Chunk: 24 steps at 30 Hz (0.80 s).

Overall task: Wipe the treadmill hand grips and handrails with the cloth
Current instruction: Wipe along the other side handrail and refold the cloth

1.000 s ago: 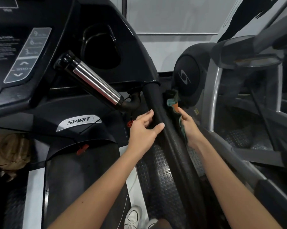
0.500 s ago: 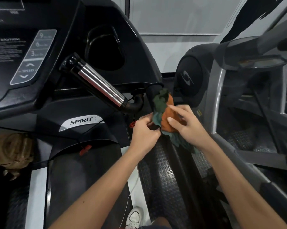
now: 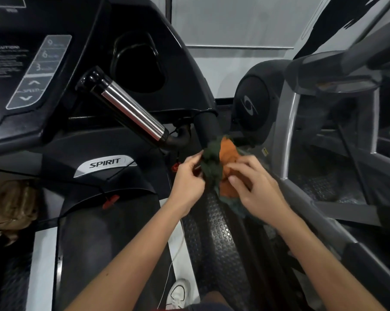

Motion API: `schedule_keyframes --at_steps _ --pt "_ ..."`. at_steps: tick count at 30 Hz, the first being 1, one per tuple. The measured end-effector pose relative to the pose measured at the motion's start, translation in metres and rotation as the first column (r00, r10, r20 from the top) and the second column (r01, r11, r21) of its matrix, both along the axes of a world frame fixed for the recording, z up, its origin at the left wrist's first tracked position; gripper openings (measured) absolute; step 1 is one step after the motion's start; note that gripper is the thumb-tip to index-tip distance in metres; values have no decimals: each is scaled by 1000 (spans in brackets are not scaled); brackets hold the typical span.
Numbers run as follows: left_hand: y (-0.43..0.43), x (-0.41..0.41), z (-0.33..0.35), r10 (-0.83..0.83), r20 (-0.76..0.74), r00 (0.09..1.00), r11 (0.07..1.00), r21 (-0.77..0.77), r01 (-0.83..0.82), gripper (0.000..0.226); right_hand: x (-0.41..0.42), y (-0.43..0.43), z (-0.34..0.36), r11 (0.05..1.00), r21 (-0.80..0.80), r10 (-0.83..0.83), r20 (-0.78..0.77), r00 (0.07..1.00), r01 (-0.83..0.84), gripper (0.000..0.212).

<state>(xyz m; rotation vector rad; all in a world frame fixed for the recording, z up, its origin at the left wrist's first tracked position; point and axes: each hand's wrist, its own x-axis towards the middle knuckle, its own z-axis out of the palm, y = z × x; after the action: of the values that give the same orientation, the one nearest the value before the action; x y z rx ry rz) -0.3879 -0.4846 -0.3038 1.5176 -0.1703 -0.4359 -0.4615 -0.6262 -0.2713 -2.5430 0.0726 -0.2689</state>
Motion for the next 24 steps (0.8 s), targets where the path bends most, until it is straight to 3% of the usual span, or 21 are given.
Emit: schedule_keyframes --at_steps 4,6,14,18,21,24 --pt "-1 -1 0 2 -28 1000 1000 -7 -2 37 37 -4 -1 979 205 40 -132 990 -12 47" --pt "0 0 0 -3 -33 999 1000 -23 2 34 34 -6 -3 970 242 56 -117 992 -26 49" --pt "-2 0 6 -20 -51 999 1000 -16 19 55 -36 -5 3 992 122 11 -25 1000 -8 20" --pt "-2 0 2 -5 8 1000 1000 3 5 50 -15 -4 5 997 78 26 -52 998 -22 36" --pt "-2 2 -4 7 7 1000 1000 8 -7 41 19 -6 2 974 220 68 -93 993 -46 47" --pt "-2 3 -7 24 -20 1000 999 23 -23 37 33 -8 -3 953 303 41 -81 996 -14 42"
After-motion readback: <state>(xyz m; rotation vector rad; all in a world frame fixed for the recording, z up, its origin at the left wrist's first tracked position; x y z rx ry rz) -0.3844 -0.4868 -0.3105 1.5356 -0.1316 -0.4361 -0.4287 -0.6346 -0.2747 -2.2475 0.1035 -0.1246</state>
